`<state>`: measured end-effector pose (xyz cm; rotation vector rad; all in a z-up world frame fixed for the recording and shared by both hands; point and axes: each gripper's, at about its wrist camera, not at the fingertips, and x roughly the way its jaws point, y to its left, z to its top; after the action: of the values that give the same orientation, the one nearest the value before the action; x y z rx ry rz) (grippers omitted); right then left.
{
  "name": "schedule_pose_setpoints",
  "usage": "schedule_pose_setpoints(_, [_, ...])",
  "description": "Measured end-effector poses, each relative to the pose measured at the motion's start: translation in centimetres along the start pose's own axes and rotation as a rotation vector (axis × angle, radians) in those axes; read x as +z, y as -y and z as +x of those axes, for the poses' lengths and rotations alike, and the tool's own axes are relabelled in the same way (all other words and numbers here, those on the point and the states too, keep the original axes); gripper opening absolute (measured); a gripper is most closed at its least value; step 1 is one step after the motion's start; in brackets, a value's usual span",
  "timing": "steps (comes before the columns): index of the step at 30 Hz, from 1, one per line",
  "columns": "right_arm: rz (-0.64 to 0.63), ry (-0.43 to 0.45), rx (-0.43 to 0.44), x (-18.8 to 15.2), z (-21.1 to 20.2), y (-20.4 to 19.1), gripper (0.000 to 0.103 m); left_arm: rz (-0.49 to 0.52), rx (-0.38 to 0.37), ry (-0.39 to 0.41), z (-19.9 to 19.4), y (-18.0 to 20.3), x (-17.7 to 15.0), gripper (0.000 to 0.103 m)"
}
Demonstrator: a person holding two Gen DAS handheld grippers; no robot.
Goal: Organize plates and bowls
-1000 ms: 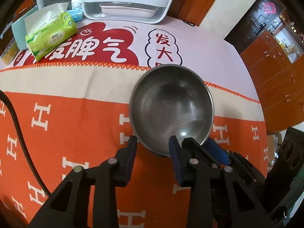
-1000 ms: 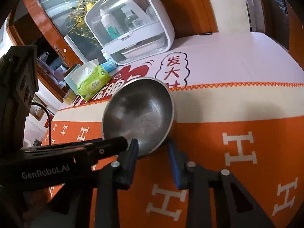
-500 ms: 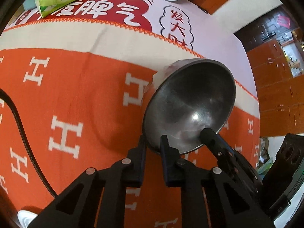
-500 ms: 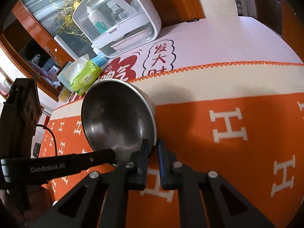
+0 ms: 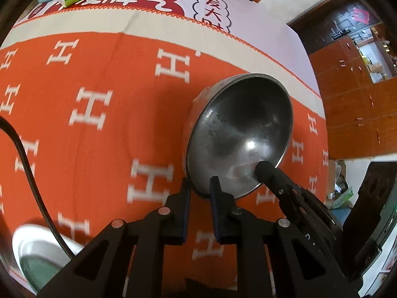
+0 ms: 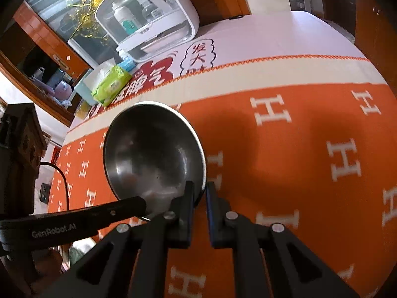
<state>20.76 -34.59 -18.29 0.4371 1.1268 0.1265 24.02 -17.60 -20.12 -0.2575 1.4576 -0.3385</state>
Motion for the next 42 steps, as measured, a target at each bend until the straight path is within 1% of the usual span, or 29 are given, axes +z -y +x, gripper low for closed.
schedule_pose_setpoints(4, [-0.034,-0.005,-0.014,-1.7,-1.8,-1.0,0.009,0.002,-0.023,0.010,-1.6,-0.1,-2.5,0.014])
schedule_pose_setpoints(8, [-0.049,0.003,-0.033,-3.1,-3.6,-2.2,0.009,0.000,-0.041,0.031,-3.4,-0.5,-4.4,0.014])
schedule_pose_setpoints(14, [-0.135,0.010,-0.050,-4.9,-5.6,-4.6,0.010,0.001,-0.053,0.066,-6.0,-1.6,-7.5,0.015])
schedule_pose_setpoints(23, [-0.229,0.042,-0.039,-7.4,-8.4,-8.1,0.010,-0.002,-0.089,0.123,-9.7,-3.8,-11.6,0.015])
schedule_pose_setpoints(32, [-0.300,0.039,0.018,-9.8,-8.8,-12.4,0.010,-0.021,-0.104,0.186,-12.9,-7.4,-14.9,0.016])
schedule_pose_setpoints(35, [-0.325,0.038,0.038,-10.1,-8.7,-13.8,0.010,-0.054,-0.120,0.200,-13.7,-9.1,-15.7,0.016])
schedule_pose_setpoints(42, [-0.374,0.017,0.087,-11.2,-7.6,-17.9,0.010,-0.099,-0.121,0.239,-15.6,-13.1,-17.5,0.017])
